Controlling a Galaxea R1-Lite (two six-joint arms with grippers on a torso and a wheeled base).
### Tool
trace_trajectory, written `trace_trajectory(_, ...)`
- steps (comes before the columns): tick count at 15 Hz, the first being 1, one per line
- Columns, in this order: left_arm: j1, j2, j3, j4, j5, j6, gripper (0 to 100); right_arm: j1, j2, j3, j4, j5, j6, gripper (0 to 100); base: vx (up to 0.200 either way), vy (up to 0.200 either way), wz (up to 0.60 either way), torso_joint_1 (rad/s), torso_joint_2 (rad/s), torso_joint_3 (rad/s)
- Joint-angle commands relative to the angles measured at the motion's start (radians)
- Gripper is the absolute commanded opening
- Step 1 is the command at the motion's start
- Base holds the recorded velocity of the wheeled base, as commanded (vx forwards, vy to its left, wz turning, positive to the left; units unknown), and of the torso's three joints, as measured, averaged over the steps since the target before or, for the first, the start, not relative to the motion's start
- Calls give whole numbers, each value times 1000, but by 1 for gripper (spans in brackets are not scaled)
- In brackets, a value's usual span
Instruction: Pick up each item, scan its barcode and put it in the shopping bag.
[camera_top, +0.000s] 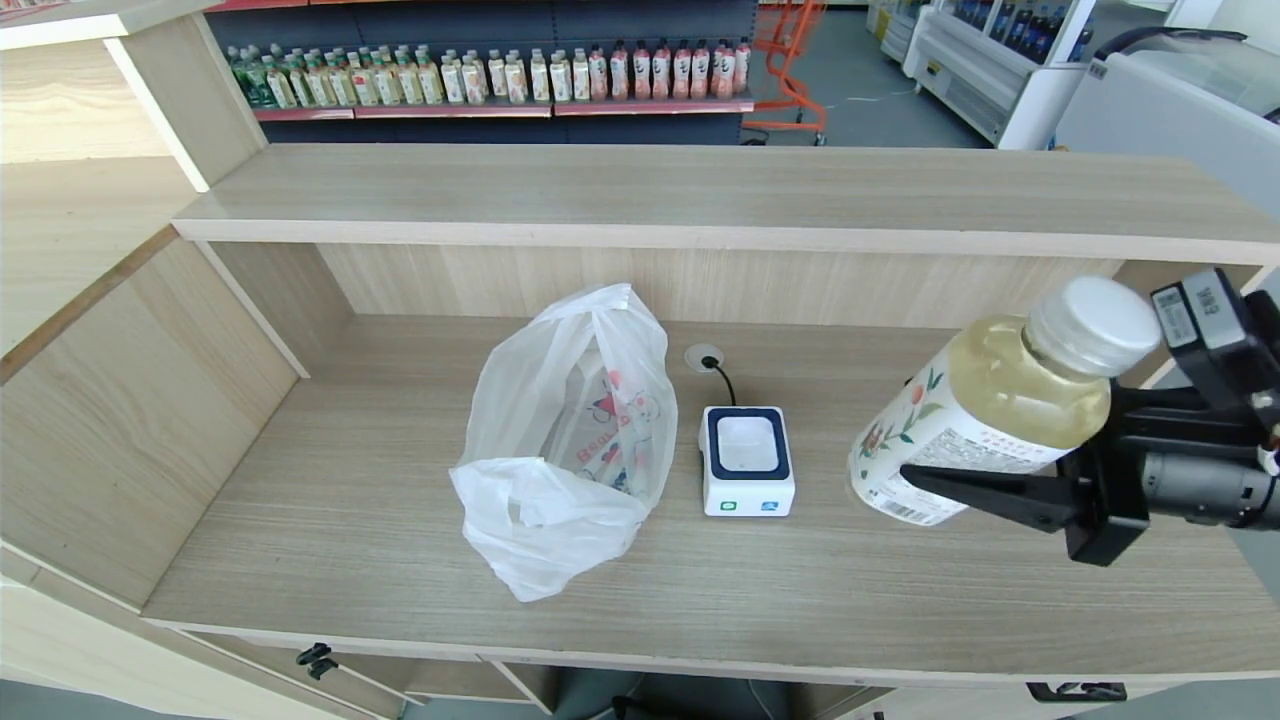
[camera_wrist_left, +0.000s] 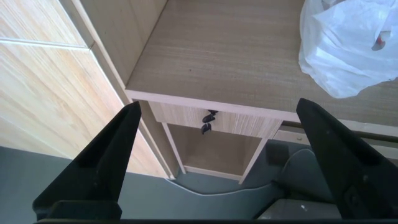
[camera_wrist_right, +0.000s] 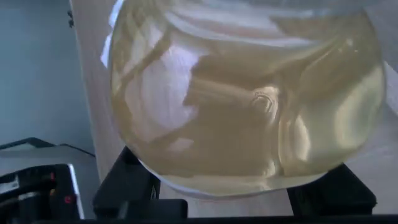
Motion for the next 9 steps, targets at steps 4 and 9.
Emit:
trace_trajectory(4, 0, 0, 0, 0, 1, 0, 100, -145, 184, -81, -147, -243, -285, 0, 0, 0, 0, 0, 0, 0)
trace_trajectory(9, 0, 0, 0, 0, 1, 0, 100, -141, 246, -89, -246, -272, -397, 0, 0, 0, 0, 0, 0, 0)
